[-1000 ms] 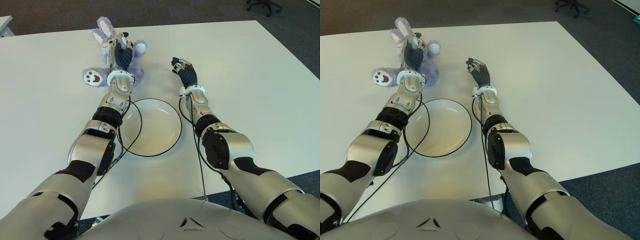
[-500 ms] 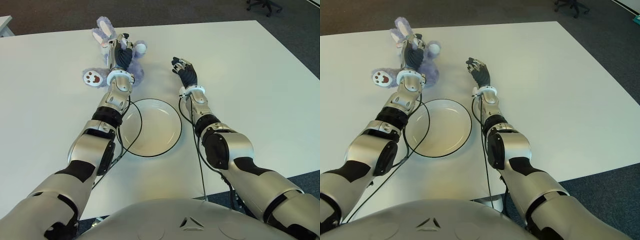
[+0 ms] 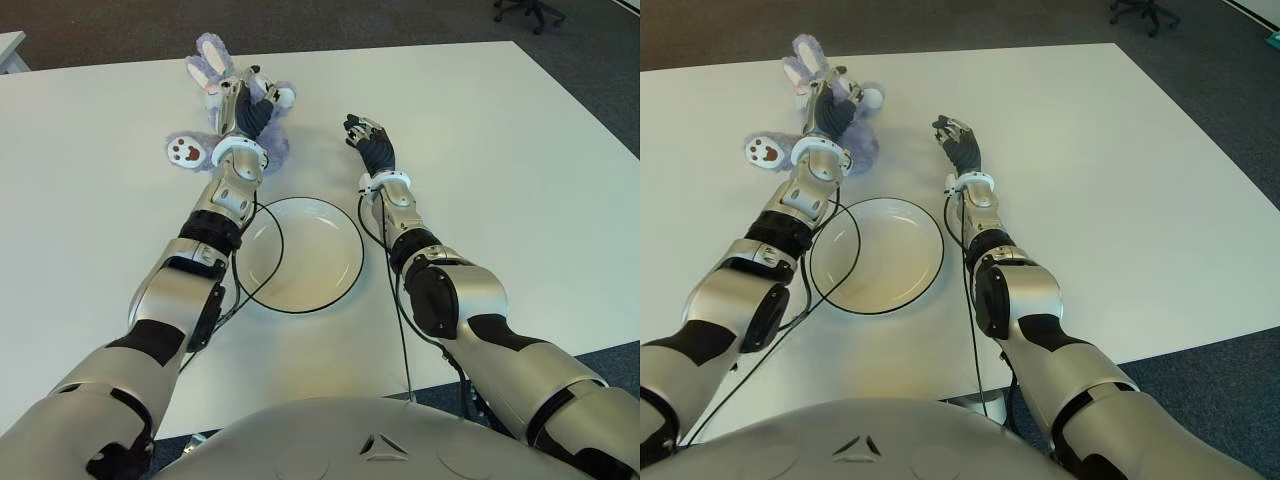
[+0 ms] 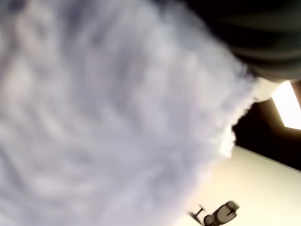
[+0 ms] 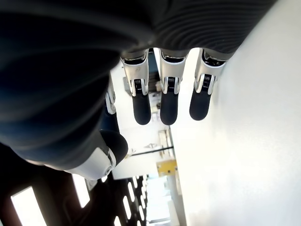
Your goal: Put the doll into the plate.
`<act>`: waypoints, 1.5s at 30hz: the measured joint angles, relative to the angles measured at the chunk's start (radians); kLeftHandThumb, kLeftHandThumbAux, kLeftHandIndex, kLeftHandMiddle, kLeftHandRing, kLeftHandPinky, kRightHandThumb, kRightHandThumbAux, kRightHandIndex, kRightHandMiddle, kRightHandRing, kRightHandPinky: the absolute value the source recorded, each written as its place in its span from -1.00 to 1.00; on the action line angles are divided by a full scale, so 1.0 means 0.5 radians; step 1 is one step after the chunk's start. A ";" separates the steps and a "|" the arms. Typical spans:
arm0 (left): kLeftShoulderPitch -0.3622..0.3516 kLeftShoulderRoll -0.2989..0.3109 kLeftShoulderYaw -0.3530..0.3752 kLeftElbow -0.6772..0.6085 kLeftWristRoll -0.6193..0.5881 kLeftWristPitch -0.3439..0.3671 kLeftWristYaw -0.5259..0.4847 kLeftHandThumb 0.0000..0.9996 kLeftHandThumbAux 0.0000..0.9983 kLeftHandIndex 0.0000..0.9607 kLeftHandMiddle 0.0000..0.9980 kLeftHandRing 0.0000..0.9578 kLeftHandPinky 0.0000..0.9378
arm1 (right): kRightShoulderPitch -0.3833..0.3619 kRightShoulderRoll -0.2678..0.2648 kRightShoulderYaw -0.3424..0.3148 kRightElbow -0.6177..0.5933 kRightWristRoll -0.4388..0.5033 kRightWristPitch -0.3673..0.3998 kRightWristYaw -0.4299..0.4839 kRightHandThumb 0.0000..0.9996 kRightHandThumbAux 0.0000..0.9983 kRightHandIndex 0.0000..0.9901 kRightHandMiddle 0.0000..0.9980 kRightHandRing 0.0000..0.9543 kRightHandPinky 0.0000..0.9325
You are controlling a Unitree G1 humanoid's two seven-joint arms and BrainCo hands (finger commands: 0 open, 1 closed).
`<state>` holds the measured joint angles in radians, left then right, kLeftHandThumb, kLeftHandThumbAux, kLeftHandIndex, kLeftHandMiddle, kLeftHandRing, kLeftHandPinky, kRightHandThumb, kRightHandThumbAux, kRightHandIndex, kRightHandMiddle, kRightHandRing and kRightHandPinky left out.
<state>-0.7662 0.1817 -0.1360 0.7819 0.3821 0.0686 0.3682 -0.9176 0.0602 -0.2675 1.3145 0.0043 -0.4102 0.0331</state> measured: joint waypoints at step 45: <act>-0.048 0.002 0.024 0.303 -0.019 -0.325 0.208 0.45 0.35 -0.09 0.08 0.10 0.03 | 0.011 0.021 -0.024 -0.003 0.014 -0.032 -0.003 0.40 0.47 -0.19 -0.65 -0.70 -0.64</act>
<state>-0.7903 0.1827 -0.1238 0.9335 0.3724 -0.0938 0.4724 -0.9120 0.0708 -0.2797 1.3129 0.0111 -0.4264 0.0314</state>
